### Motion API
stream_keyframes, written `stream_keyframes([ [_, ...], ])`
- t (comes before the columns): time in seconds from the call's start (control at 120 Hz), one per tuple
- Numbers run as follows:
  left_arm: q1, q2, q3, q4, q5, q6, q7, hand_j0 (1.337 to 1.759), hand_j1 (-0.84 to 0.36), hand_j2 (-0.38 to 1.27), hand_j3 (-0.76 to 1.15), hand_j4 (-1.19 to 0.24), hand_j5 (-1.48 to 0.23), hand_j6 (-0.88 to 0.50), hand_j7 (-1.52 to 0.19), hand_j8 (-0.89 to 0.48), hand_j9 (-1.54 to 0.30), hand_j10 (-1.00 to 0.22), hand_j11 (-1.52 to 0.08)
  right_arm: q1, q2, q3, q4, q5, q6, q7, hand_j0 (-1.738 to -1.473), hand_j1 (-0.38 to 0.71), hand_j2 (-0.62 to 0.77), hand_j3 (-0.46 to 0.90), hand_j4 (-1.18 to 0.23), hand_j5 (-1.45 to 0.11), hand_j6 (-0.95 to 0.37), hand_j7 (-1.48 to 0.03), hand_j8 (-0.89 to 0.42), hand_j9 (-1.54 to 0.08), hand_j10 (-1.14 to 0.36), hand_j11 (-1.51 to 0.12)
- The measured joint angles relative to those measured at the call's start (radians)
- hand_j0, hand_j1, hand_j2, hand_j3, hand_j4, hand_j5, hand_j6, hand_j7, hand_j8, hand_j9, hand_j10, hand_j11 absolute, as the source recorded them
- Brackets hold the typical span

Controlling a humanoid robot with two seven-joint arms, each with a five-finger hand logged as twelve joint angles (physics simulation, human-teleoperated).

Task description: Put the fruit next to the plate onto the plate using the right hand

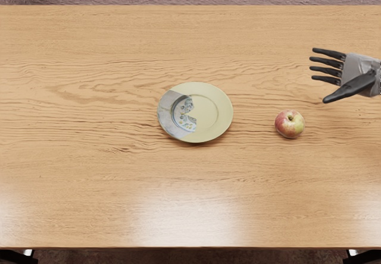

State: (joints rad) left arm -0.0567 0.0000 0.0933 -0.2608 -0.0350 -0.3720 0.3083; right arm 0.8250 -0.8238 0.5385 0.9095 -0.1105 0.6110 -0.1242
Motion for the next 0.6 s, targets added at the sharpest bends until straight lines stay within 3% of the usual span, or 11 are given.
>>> stream_keyframes([
  [0.158,0.000,0.000,0.000,0.000,0.000,0.000,0.000,1.658,0.35,0.00,0.00,0.00,0.00,0.00,0.00,0.00,0.00,0.00,0.00,0.003,0.010,-0.003,0.029,0.000,0.000,-0.021,-1.658,-0.32,0.00,0.00,-0.03,-0.04,-0.03,-0.04,-0.03,-0.04,-0.03,-0.04],
  [0.35,0.000,0.000,0.000,0.000,0.000,0.000,0.000,1.658,0.35,0.00,0.00,0.00,0.00,0.00,0.00,0.00,0.00,0.00,0.00,0.010,-0.302,0.002,0.482,-0.009,0.000,-0.041,-1.658,-0.31,-0.01,0.00,-0.04,-0.05,-0.04,-0.05,-0.04,-0.05,-0.04,-0.05],
  [0.492,0.001,0.000,0.000,0.000,0.000,0.000,0.000,1.658,0.35,0.00,0.00,0.00,0.00,0.00,0.00,0.00,0.00,0.00,0.00,0.074,-0.393,0.002,0.688,-0.018,0.000,-0.128,-1.658,-0.30,-0.01,0.00,-0.04,-0.05,-0.04,-0.05,-0.04,-0.05,-0.04,-0.05],
  [0.6,0.000,0.000,0.000,0.000,0.000,0.000,0.000,1.658,0.35,0.00,0.00,0.00,0.00,0.00,0.00,0.00,0.00,0.00,0.00,0.103,-0.422,-0.003,0.775,-0.043,-0.089,-0.256,-1.658,-0.29,-0.01,0.00,-0.05,-0.07,-0.05,-0.07,-0.05,-0.07,-0.05,-0.07],
])
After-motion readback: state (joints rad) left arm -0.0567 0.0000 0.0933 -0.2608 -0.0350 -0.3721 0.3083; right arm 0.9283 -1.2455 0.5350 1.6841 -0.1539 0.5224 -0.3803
